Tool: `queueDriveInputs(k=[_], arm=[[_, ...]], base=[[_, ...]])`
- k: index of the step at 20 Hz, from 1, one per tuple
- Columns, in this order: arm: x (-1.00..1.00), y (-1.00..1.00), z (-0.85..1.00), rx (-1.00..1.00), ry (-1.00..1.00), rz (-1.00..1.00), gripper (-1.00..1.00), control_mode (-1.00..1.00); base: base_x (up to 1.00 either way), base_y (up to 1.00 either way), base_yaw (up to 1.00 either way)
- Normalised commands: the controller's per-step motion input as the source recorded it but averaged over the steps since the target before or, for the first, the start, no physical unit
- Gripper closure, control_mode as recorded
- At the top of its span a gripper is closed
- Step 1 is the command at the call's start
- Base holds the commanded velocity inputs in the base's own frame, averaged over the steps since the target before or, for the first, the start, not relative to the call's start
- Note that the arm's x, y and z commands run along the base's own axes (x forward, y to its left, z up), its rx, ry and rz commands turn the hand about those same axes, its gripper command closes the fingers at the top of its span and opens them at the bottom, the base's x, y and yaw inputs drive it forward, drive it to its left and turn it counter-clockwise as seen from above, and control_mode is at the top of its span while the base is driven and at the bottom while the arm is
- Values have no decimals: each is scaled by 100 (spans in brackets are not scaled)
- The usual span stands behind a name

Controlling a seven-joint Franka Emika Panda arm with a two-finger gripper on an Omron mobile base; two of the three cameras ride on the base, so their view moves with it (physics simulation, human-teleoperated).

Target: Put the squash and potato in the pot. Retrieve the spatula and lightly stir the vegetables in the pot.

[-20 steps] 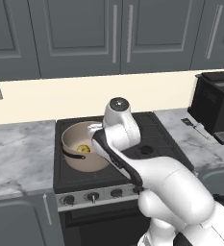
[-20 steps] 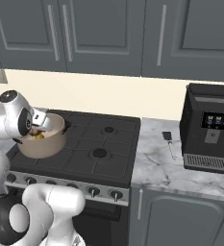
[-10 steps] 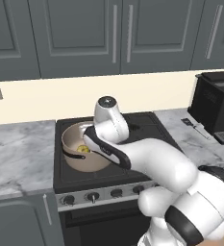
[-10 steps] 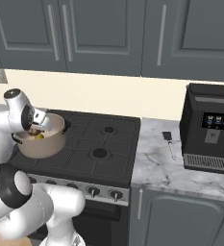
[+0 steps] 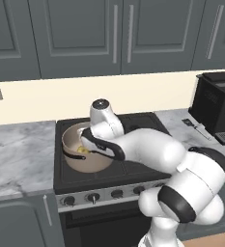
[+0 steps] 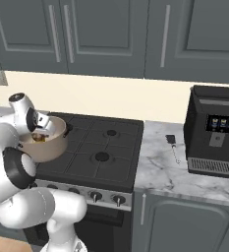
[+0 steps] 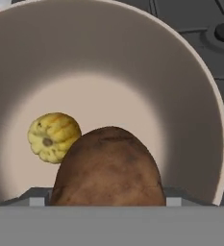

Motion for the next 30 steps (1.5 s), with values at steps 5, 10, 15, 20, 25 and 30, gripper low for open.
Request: queueDriveInputs(k=[5,10,15,20,25,30], arm=[[10,4,-5,-5,2,0,-100,-100],[1,-1,0,0,1,7,-100,-100],[-1,-6,6,0,-2,17,-100,-100],[-28,-14,46,0,-9,20,-100,-100],[-68,-35,50,0,-13,7,-100,-100],[-68,-41,45,0,-19,7,-100,-100]], base=[[0,0,0],[0,0,0],[0,0,0],[0,0,0],[0,0,0],[0,0,0]])
